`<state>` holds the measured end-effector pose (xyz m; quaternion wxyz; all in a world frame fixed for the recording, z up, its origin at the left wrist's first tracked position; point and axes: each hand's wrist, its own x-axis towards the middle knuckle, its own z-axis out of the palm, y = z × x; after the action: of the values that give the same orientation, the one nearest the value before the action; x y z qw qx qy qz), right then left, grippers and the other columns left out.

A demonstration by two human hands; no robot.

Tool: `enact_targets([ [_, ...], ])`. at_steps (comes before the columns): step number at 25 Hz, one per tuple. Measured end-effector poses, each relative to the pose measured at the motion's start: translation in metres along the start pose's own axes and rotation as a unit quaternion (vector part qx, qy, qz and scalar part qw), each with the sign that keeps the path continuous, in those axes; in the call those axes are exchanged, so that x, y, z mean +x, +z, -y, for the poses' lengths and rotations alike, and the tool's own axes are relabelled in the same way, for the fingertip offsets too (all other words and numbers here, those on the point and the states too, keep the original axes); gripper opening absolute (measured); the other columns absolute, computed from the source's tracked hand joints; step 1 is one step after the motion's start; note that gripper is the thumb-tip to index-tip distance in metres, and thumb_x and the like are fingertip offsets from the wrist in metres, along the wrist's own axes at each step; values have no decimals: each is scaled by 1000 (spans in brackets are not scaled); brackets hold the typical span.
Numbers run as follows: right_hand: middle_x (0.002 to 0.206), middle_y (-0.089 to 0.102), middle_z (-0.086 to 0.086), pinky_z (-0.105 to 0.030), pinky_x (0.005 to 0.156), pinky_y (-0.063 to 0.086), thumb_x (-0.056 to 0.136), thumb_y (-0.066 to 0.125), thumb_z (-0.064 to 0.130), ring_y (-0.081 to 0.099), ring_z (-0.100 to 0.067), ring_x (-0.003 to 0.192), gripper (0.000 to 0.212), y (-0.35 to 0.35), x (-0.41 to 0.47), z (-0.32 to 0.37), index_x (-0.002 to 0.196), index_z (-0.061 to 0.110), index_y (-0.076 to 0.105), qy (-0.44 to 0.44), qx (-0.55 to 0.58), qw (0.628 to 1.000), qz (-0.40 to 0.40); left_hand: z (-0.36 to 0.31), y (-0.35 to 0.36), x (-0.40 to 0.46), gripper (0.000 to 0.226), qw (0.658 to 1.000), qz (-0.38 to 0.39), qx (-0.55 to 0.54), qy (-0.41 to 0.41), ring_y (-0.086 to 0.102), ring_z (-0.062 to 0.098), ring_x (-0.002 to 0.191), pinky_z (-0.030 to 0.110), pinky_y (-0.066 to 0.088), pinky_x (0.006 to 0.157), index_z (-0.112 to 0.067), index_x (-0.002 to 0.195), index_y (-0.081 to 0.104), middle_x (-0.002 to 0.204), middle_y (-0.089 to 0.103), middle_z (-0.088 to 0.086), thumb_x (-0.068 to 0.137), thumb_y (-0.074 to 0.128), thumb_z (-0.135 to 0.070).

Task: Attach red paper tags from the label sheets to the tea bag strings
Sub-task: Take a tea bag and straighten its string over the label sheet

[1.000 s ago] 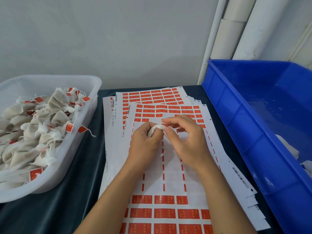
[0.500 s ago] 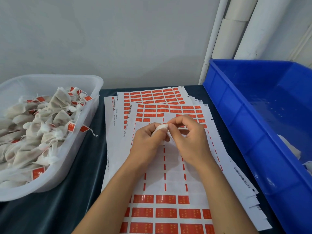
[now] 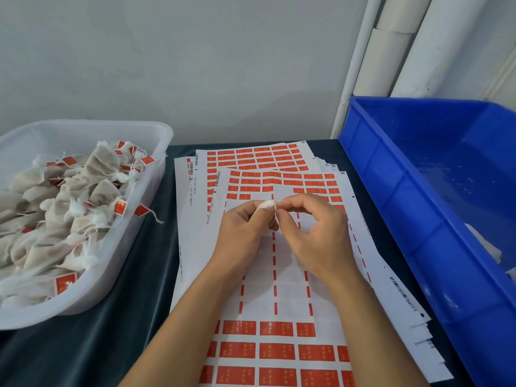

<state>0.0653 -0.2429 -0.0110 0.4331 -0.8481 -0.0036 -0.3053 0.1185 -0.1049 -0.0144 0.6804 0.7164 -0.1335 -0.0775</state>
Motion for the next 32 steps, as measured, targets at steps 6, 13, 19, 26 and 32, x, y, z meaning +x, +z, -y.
enact_targets([
  [6, 99, 71, 19, -2, 81, 46, 94, 74, 32, 64, 1, 99, 8, 1, 0, -1, 101, 28, 73, 35, -27, 999, -6, 2, 4, -2, 21, 999, -6, 40, 24, 71, 10, 83, 15, 56, 68, -28, 93, 79, 83, 75, -9, 102, 60, -35],
  [13, 103, 71, 7, -8, 80, 40, 94, 75, 28, 60, -6, 92, 9, 2, 1, -6, 100, 23, 70, 15, -149, 989, 0, 5, 8, -4, 20, 996, -10, 79, 45, 68, 7, 77, 10, 52, 66, -30, 87, 76, 79, 73, -12, 102, 62, -32],
  [19, 101, 62, 9, -5, 75, 38, 98, 68, 26, 56, -6, 90, 9, 3, 2, -3, 101, 24, 59, 13, -145, 989, 35, 3, 7, -4, 23, 996, -13, 74, 47, 66, 8, 73, 10, 50, 63, -24, 85, 76, 76, 71, -8, 102, 61, -30],
  [26, 97, 58, 21, -4, 79, 46, 106, 55, 28, 56, 3, 103, 6, 8, 1, 2, 103, 32, 52, 52, -30, 997, 48, -2, 6, -5, 15, 999, -27, 16, 28, 70, 18, 77, 21, 58, 69, -19, 92, 71, 81, 73, 0, 98, 65, -31],
  [32, 94, 63, 20, -8, 78, 50, 109, 46, 25, 63, -1, 97, 14, 7, 1, 4, 100, 32, 55, 70, 35, 996, 31, -6, 2, -8, 16, 996, 12, -62, 64, 70, 25, 84, 25, 60, 75, -29, 103, 76, 96, 76, 0, 100, 62, -21],
])
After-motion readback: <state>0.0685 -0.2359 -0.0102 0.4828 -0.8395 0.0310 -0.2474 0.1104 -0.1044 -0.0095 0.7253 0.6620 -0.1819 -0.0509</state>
